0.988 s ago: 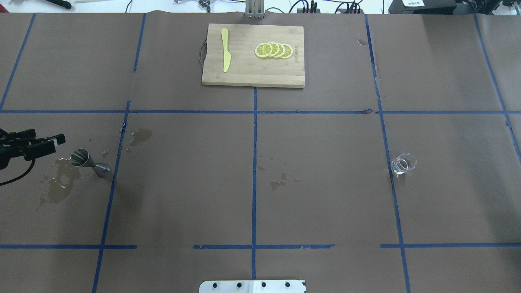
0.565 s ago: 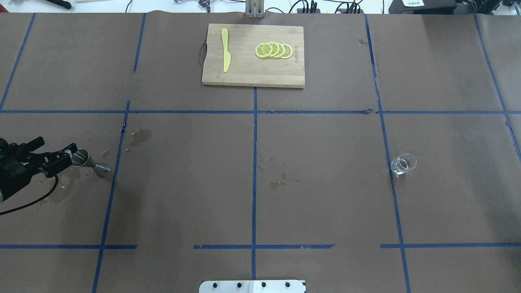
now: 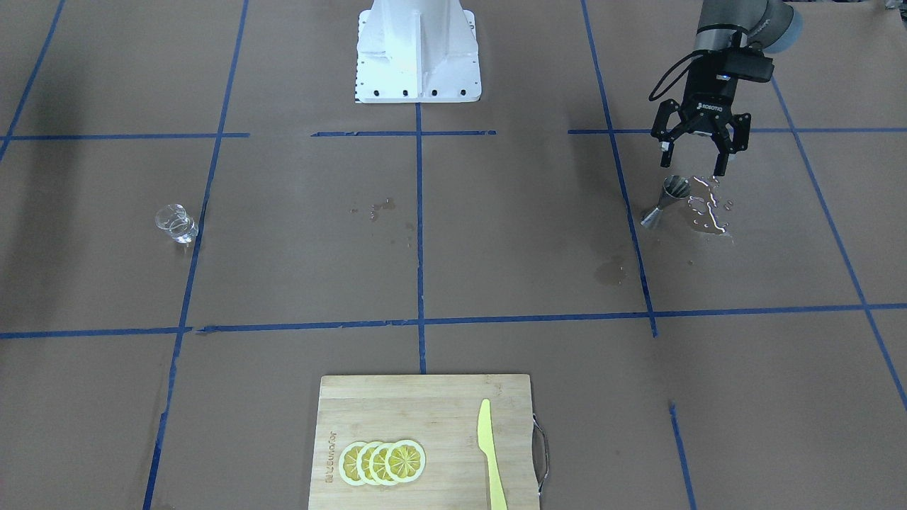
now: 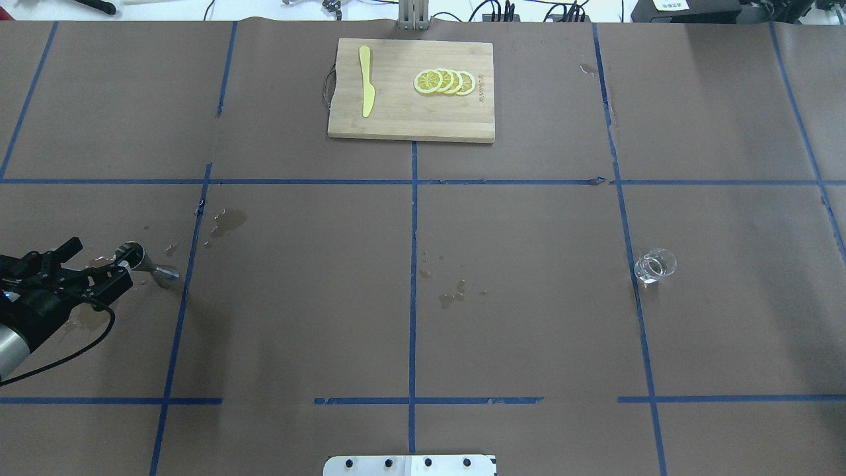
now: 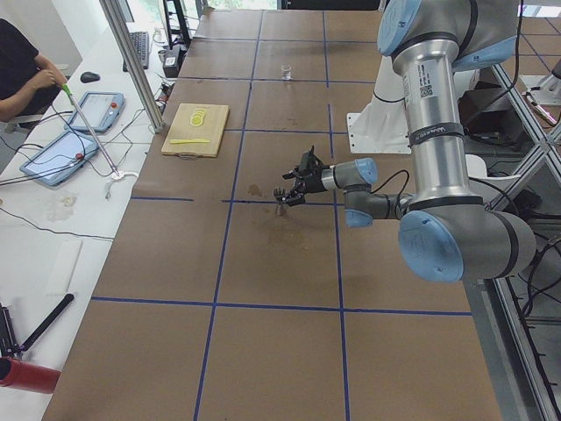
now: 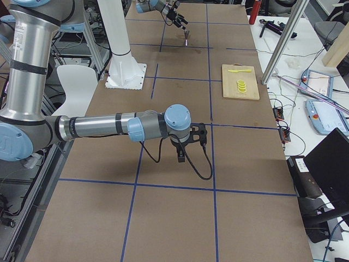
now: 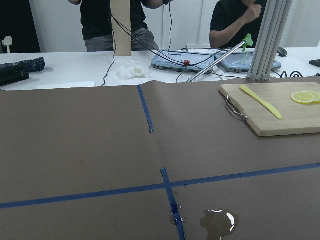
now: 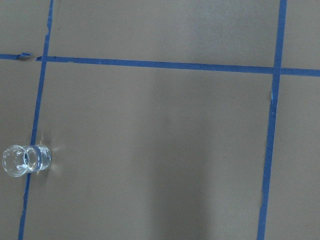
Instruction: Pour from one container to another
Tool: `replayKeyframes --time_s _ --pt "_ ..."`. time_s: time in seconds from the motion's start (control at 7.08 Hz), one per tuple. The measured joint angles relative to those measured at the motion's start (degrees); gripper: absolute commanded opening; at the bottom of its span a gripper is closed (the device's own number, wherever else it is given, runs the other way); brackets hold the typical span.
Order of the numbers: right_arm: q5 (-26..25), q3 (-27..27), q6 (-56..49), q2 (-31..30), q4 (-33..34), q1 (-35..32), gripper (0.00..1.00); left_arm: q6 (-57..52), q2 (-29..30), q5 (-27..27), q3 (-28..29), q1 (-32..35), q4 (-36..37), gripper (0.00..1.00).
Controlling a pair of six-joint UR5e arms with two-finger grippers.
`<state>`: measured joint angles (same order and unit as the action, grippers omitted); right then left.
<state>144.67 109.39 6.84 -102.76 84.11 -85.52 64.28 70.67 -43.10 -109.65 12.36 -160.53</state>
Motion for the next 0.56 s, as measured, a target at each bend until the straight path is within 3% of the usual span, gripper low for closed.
replayKeyframes --time_s 0.56 --pt "0.0 -0.11 -0.02 0.02 0.05 0.0 1.0 1.59 2.81 6.42 4.39 -2.96 0.13 1.0"
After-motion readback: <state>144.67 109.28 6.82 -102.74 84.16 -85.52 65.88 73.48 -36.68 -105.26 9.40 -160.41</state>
